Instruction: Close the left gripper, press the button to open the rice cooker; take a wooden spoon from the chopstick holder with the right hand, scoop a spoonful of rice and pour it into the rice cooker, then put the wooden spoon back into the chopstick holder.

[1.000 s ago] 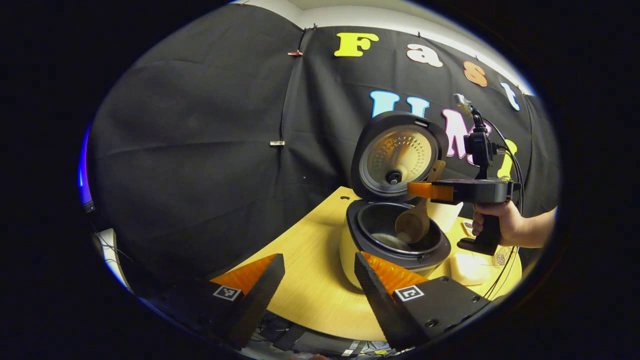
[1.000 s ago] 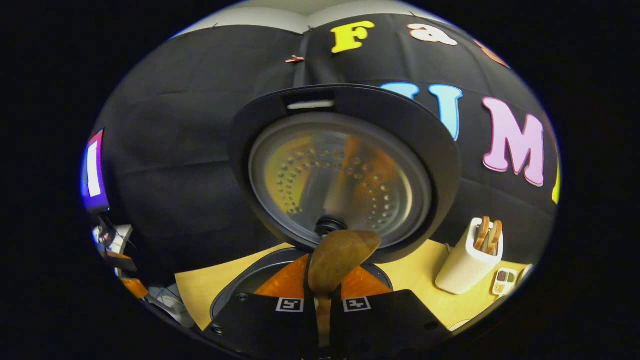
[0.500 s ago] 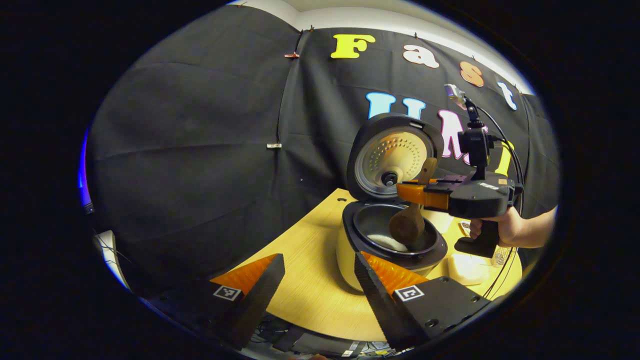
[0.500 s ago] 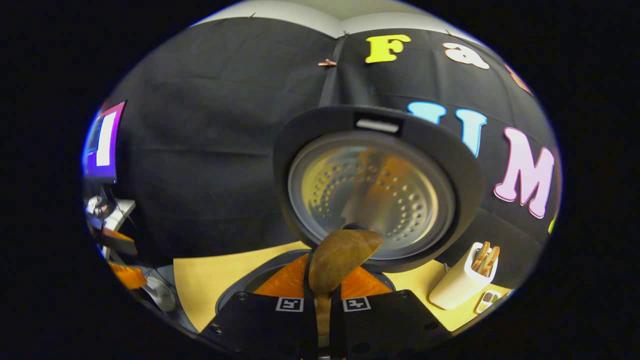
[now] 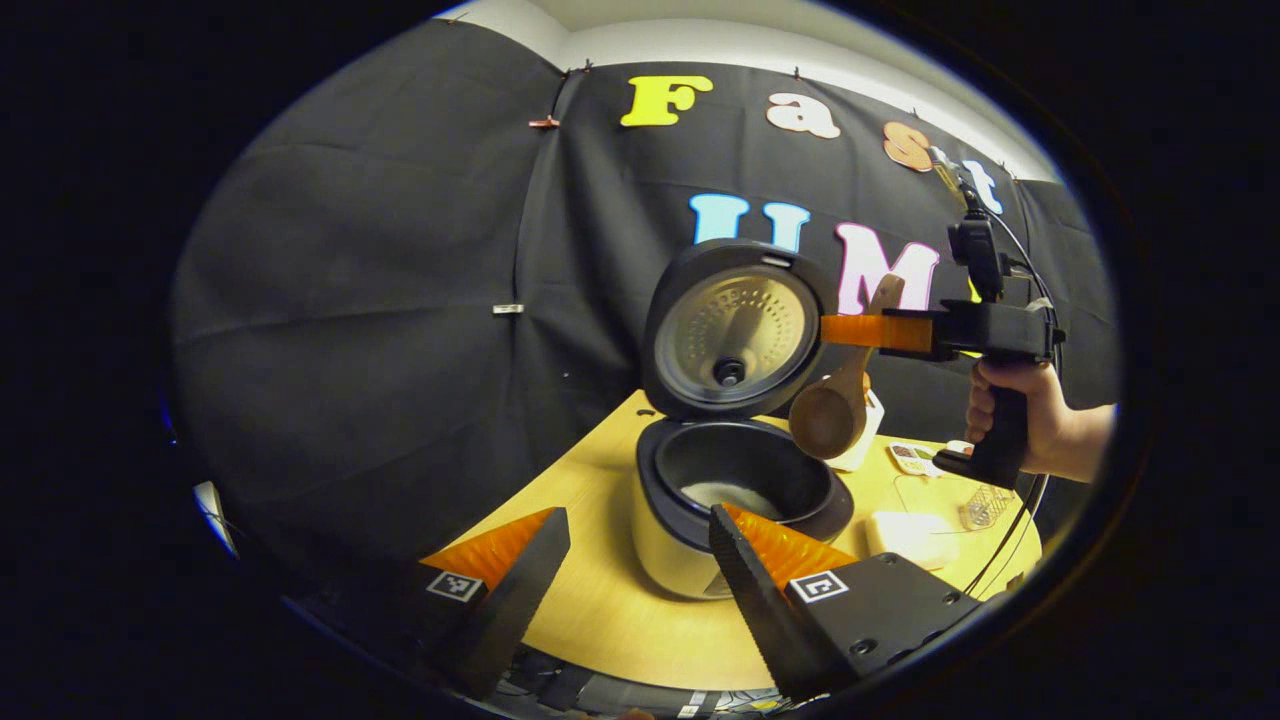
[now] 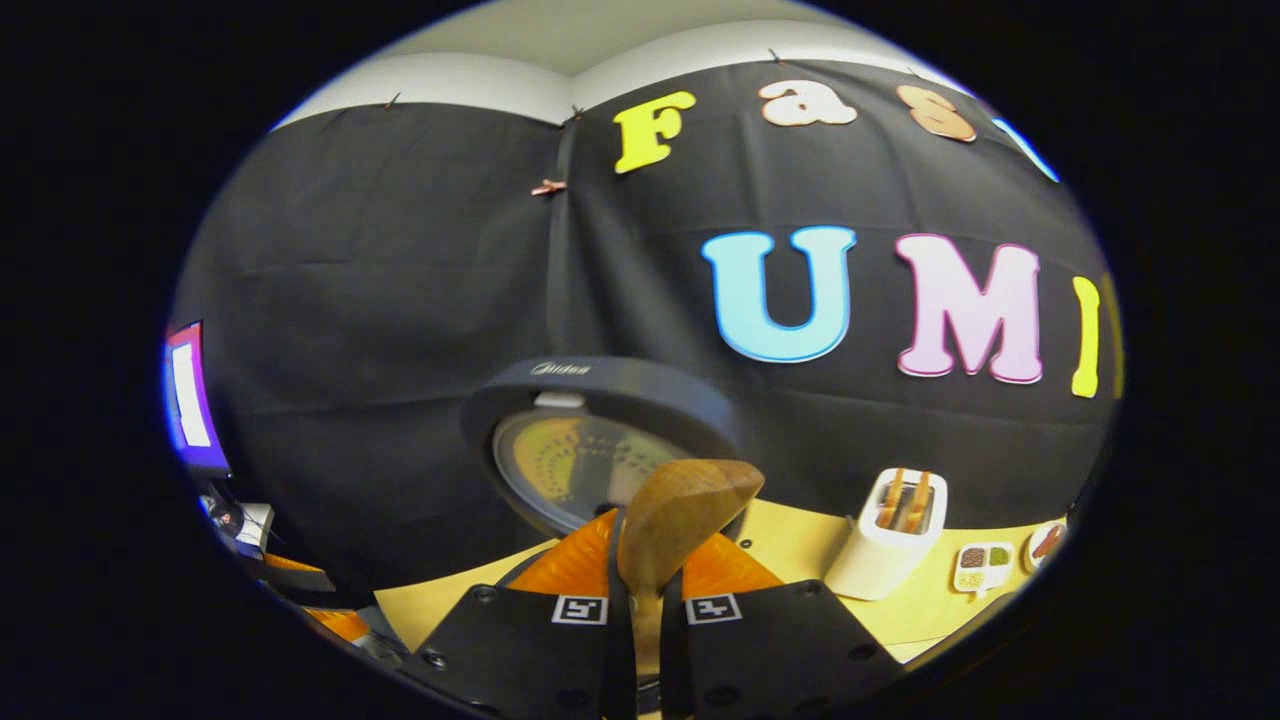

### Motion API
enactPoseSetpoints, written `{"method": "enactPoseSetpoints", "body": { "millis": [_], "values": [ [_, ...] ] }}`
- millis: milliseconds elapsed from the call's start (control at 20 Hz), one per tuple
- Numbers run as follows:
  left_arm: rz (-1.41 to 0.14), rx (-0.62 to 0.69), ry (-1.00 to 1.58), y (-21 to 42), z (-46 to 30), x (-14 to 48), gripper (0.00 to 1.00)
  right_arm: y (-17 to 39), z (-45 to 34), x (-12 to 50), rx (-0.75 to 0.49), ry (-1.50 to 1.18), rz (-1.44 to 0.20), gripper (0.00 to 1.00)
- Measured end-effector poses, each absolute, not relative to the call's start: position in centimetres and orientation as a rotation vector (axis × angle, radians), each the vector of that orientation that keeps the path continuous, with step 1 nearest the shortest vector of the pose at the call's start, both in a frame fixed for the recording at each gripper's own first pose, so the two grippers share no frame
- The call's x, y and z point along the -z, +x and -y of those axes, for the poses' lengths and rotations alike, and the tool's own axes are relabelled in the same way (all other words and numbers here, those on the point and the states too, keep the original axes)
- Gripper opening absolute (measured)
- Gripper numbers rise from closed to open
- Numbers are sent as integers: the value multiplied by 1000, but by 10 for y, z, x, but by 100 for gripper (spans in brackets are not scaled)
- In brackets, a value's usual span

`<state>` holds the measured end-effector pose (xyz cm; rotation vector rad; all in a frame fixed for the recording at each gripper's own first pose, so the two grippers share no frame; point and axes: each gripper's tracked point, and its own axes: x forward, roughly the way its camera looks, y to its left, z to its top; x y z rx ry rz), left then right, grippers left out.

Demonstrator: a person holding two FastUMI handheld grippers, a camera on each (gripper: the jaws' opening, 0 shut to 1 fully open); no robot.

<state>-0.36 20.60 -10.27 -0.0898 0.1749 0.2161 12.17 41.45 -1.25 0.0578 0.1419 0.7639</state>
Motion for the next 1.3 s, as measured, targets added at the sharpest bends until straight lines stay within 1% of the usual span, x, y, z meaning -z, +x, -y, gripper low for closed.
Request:
{"method": "enactPoseSetpoints", "body": {
  "millis": [200, 250, 300, 500, 550, 600, 650, 850, 1300],
  "values": [
    [-153, -150, -77, 9, -174, 86, 96, 135, -342, -12, -647, 84, -97, 13],
    [-150, -133, -74, 13, -165, 83, 93, 138, -321, -16, -615, 89, -90, 13],
    [-147, -120, -71, 16, -157, 80, 95, 142, -298, -19, -580, 98, -87, 13],
    [-143, -87, -75, 28, -126, 72, 96, 151, -207, -26, -442, 131, -77, 13],
    [-144, -86, -81, 31, -119, 70, 93, 154, -184, -24, -409, 144, -82, 13],
    [-140, -86, -87, 33, -112, 67, 93, 159, -164, -19, -375, 160, -90, 13],
    [-135, -86, -90, 36, -105, 64, 96, 163, -143, -15, -342, 175, -103, 13],
    [-135, -108, -79, 50, -89, 59, 96, 181, -70, 5, -216, 251, -144, 14],
    [-140, -209, -76, 62, -68, 49, 95, 217, 47, 49, -45, 322, -193, 13]
  ]
}}
